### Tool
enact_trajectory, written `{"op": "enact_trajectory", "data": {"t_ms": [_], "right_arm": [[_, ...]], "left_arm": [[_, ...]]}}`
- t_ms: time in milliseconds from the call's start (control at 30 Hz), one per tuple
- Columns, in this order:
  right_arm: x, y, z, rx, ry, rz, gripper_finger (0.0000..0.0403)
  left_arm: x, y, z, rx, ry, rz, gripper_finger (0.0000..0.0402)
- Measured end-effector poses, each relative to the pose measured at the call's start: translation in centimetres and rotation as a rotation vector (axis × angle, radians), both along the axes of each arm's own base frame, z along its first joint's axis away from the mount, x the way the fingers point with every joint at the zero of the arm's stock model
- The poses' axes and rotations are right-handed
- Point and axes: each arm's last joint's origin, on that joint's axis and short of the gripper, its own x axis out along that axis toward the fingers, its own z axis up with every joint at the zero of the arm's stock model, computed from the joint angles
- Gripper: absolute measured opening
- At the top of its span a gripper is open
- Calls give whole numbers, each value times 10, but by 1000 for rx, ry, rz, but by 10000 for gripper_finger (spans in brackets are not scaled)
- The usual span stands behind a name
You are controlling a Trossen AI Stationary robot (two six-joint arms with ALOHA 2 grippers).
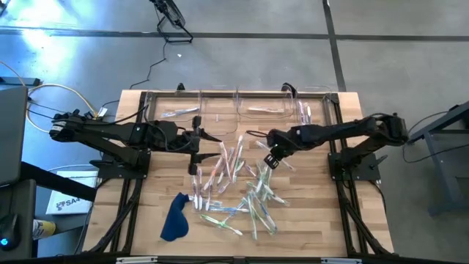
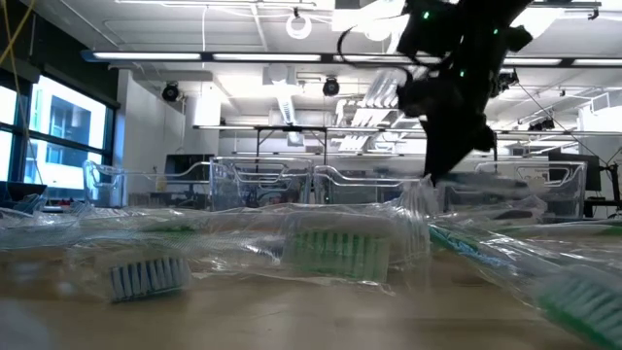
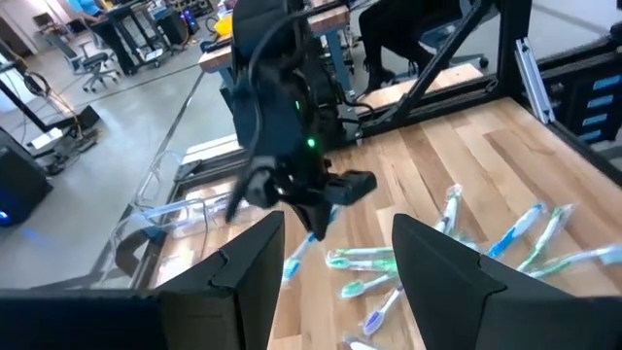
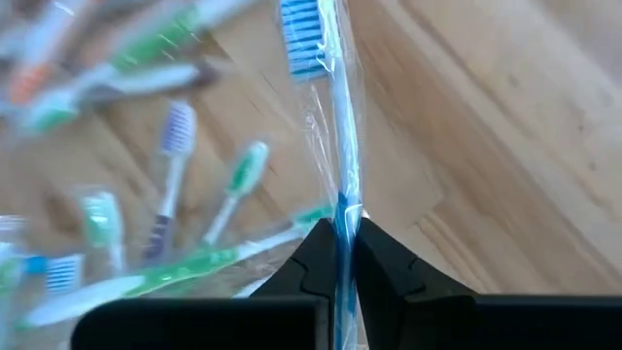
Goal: Pick & Place Toothbrushes
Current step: Put the blue toothbrush into the left transparent bin
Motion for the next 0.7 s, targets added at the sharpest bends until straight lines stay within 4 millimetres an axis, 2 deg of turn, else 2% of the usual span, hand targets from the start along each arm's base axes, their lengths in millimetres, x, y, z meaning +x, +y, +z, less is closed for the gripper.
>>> {"op": "enact_trajectory", "data": {"t_ms": [200, 500, 600, 700], "right_arm": [[-10, 1, 40, -48, -228, 24, 15], [-21, 5, 119, -201, -825, 127, 15], [-19, 11, 137, -259, -993, 198, 15], [-15, 18, 144, -297, -1086, 254, 15]], "left_arm": [[2, 0, 10, -42, -111, 6, 187], [1, 0, 35, -82, -365, 13, 187], [7, 0, 34, -128, -379, 40, 187], [17, 0, 25, -192, -351, 74, 187]]}}
